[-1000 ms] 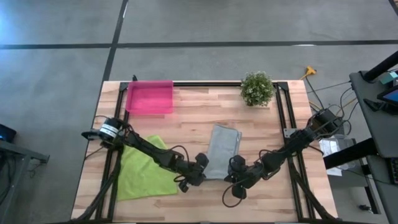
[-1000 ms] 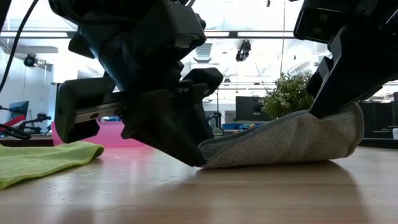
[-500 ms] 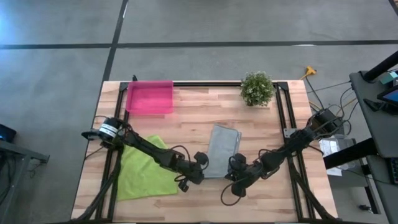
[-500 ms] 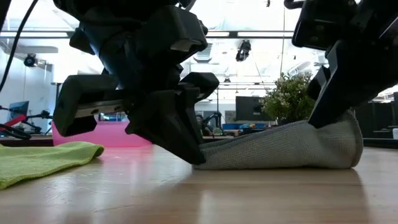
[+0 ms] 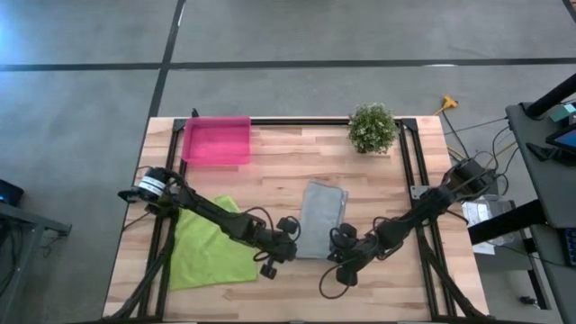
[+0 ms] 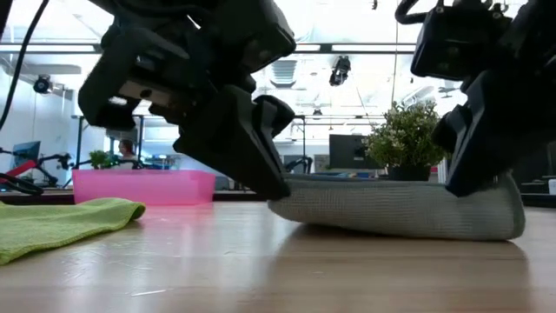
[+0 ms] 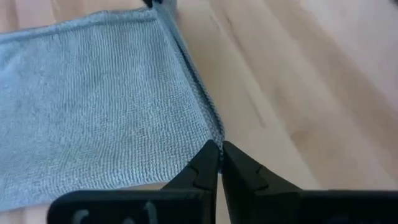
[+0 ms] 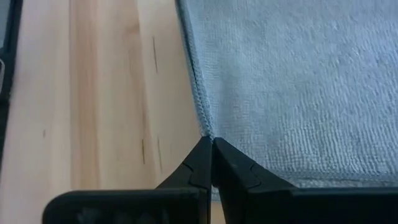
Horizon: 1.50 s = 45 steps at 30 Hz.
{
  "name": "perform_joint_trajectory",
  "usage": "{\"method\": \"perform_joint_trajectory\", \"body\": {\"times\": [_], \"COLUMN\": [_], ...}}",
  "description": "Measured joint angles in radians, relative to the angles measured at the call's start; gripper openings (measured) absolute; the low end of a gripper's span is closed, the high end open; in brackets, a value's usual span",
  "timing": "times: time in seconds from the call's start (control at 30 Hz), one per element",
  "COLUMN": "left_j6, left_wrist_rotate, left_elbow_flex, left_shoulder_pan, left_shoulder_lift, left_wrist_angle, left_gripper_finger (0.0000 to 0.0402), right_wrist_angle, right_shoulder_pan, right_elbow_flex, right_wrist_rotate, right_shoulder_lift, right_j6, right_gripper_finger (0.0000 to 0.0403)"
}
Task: Roll microfiber towels into tight, uniform cylinder then place into a basket
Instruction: Roll the blue microfiber cloth
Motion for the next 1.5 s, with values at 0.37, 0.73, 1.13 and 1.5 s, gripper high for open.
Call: {"method": "perform_joint_trajectory", "body": {"times": [0.37, 0.73, 1.13, 1.5], "left_j6": [-0.217, -0.381, -0.499, -0.415], "left_wrist_rotate": [0.084, 0.085, 0.059, 0.234], "left_elbow_flex": [-0.004, 0.001, 0.002, 0.0], "left_shoulder_pan": [0.013, 0.014, 0.048, 0.02], "left_shoulder_lift": [0.044, 0.06, 0.063, 0.003], "left_wrist_angle": [-0.004, 0.025, 0.077, 0.077], "left_gripper_finger": [0.0001, 0.0001, 0.0, 0.0], "right_wrist_angle": [0.017, 0.026, 0.025, 0.037], "right_shoulder_pan": [0.006, 0.008, 0.008, 0.007], "right_elbow_flex": [-0.003, -0.019, -0.024, -0.026], "right_wrist_rotate": [-0.011, -0.01, 0.013, 0.019], "right_shoulder_lift": [0.071, 0.071, 0.072, 0.073], "right_j6": [0.003, 0.003, 0.003, 0.008], "right_gripper_finger": [0.0009, 0.0009, 0.0009, 0.0009]}}
